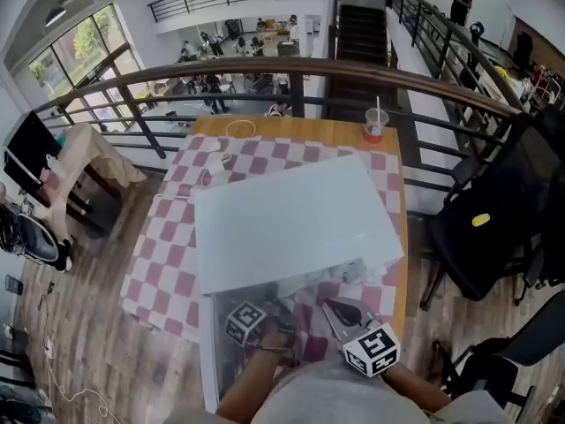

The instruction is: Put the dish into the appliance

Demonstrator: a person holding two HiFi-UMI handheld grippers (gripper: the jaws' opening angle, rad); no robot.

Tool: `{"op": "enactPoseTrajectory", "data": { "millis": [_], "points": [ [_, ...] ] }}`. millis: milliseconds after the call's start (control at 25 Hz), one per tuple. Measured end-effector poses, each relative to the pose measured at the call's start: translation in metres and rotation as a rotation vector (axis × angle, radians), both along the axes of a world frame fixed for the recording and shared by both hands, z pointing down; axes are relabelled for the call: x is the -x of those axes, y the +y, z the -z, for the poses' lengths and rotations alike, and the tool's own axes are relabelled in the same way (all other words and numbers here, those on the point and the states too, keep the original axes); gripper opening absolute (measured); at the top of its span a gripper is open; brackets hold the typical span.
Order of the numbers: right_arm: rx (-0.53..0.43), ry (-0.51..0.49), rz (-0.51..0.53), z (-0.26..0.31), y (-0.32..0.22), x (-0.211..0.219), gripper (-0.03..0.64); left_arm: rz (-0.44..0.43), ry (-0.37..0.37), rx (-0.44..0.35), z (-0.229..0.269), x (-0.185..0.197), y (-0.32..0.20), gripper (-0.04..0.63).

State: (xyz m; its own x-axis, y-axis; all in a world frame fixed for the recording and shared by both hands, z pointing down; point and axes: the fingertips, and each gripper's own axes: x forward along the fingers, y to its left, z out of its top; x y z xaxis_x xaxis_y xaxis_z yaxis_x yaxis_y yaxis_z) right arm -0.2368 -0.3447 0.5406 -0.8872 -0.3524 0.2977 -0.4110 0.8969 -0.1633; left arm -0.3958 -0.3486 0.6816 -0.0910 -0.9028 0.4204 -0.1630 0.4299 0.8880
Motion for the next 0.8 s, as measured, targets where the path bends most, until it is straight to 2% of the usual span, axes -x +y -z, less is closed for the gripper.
{"op": "enactPoseTrajectory", "data": {
  "millis": [160,280,400,520,640,800],
  "points": [
    [0.012,0.011,-0.005,-0.001,0.004,-0.003,0.000,-0.174,-0.190,0.062,0.008,-0.012,-0.001,0.084],
    [0.010,0.012,0.002,-0.001,0.006,-0.002,-0.002,-0.316,-0.312,0.102,0.017,-0.022,-0.005,0.185],
    [0.007,0.014,0.014,-0.003,0.009,0.000,-0.002,-0.490,-0.475,0.202,0.015,-0.037,-0.004,0.270],
    [0.005,0.019,0.022,-0.005,0.011,0.001,0.000,-0.616,-0.630,0.341,0.003,-0.047,0.002,0.307],
    [0.004,0.018,0.024,-0.006,0.012,0.002,-0.002,-0.637,-0.719,0.434,-0.007,-0.050,0.009,0.347],
    [0.011,0.028,0.020,-0.009,0.014,-0.003,-0.001,-0.588,-0.783,0.487,-0.008,-0.047,0.014,0.364]
  ]
}}
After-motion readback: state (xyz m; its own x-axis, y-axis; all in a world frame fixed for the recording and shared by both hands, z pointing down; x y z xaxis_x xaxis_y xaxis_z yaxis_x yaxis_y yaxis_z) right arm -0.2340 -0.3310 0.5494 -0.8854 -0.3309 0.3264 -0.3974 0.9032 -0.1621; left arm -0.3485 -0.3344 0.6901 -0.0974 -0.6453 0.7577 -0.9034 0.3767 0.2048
